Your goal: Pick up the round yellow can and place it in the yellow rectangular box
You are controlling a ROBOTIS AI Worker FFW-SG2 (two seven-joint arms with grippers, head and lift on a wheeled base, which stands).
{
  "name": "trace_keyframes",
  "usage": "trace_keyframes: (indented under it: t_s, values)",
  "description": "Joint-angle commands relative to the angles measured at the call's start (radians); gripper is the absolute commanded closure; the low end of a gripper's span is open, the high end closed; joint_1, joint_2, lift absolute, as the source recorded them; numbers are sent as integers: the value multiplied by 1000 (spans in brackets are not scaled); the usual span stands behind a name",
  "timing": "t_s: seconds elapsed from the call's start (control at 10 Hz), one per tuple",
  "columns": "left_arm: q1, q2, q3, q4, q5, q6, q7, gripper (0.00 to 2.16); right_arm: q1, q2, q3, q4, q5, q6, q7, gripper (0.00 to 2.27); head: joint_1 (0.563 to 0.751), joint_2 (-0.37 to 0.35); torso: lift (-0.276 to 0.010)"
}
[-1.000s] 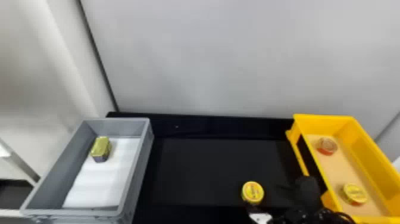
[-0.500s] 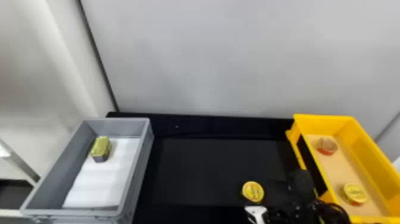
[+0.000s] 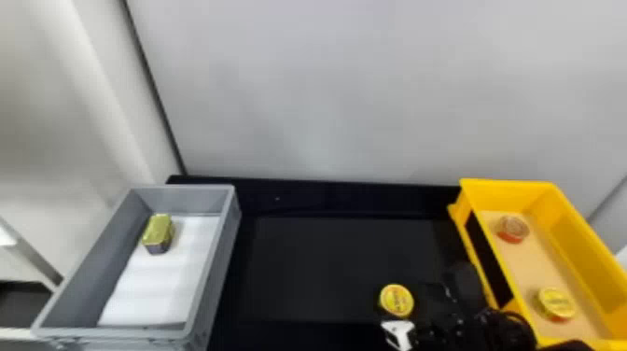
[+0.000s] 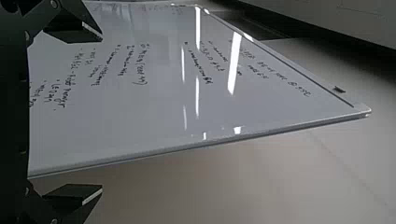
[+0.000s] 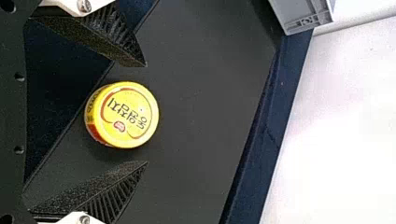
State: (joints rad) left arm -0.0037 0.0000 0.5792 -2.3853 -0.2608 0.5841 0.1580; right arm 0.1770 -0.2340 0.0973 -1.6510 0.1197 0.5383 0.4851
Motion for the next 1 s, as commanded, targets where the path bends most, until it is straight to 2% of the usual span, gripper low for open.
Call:
trace_keyframes:
  t_s: [0.0, 0.3, 0.4, 0.6, 0.9]
  values:
    - [1, -3, -2, 0, 0, -1, 0, 136, -13, 1, -1, 33, -3, -12, 0, -2, 694, 14, -68]
    - [1, -3, -2, 0, -1, 1, 2, 136, -24, 1, -2, 33, -11, -9, 3, 1, 694, 14, -68]
    - [2, -3, -1, 0, -1, -1, 2, 136, -22, 1, -2, 31, -11, -9, -2, 91, 694, 14, -68]
    - [4, -3, -1, -2, -1, -1, 2, 136, -17, -1, -4, 31, -11, -1, -8, 133, 694, 14, -68]
    - [4, -3, 2, -2, -1, -1, 2, 136, -16, 1, -1, 30, -11, 8, -14, 389, 694, 14, -68]
